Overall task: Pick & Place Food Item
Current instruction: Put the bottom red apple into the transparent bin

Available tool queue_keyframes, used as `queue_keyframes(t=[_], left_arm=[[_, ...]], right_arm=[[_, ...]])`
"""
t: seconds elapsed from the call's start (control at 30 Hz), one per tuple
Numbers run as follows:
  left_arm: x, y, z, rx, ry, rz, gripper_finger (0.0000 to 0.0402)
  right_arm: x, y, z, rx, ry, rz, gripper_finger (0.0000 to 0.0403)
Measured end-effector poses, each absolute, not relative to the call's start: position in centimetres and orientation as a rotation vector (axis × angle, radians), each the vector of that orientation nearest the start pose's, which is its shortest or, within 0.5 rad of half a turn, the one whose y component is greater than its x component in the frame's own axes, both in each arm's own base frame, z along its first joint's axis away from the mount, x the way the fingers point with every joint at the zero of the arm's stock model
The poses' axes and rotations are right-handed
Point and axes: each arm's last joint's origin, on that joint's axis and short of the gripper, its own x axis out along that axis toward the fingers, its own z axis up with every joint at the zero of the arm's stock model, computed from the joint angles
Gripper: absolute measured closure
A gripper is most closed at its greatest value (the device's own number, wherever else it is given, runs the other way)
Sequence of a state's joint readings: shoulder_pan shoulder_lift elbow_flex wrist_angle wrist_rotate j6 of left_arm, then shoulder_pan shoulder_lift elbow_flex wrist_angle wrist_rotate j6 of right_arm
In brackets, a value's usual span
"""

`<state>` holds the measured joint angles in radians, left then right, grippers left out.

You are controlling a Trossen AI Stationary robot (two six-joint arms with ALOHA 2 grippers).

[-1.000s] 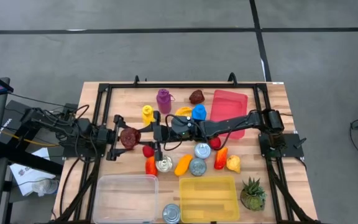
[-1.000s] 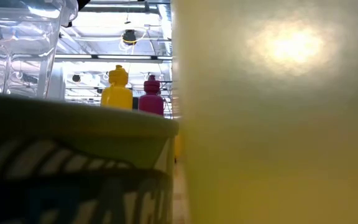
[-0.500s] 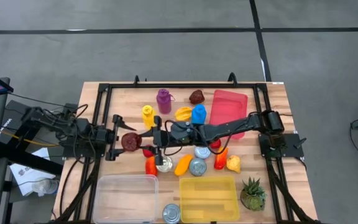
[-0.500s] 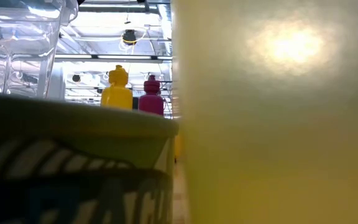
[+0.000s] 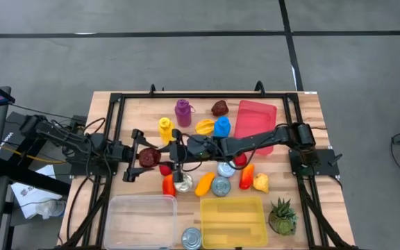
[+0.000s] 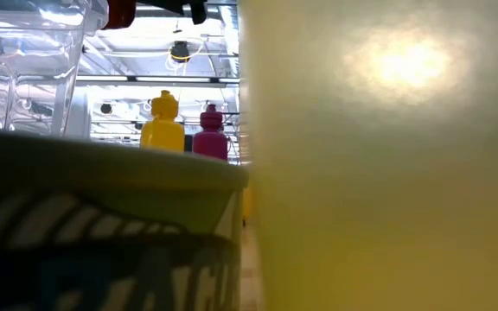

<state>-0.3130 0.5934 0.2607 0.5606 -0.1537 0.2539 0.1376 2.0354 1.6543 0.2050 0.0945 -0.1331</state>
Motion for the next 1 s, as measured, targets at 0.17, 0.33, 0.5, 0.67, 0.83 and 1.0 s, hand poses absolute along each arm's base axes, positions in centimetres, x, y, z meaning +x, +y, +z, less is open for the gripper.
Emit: queue_keyframes(t=[0.17, 0.33, 0.5, 0.67, 0.83, 1.0], left_arm=[[14.1, -4.2, 24.8, 0.206, -0.227, -0.147, 0.0081], [14.1, -4.2, 24.4, 0.219, -0.190, -0.160, 0.0067], [14.2, -4.2, 24.1, 0.197, -0.169, -0.171, 0.0049], [14.2, -4.1, 23.9, 0.176, -0.136, -0.115, 0.0029], [14.3, -4.0, 23.7, 0.224, -0.128, -0.103, 0.0034], [14.3, -3.8, 23.8, 0.227, -0.129, -0.071, 0.0080]], right_arm=[[47.9, 6.4, 28.7, -0.158, 0.171, 0.050, 0.0257], [47.9, 6.4, 28.7, -0.165, 0.171, 0.053, 0.0257], [47.9, 6.4, 28.9, -0.175, 0.158, 0.056, 0.0257], [47.9, 6.3, 29.3, -0.173, 0.137, 0.054, 0.0248], [47.8, 6.3, 29.6, -0.173, 0.124, 0.056, 0.0252], [47.8, 6.3, 29.6, -0.172, 0.124, 0.068, 0.0249]])
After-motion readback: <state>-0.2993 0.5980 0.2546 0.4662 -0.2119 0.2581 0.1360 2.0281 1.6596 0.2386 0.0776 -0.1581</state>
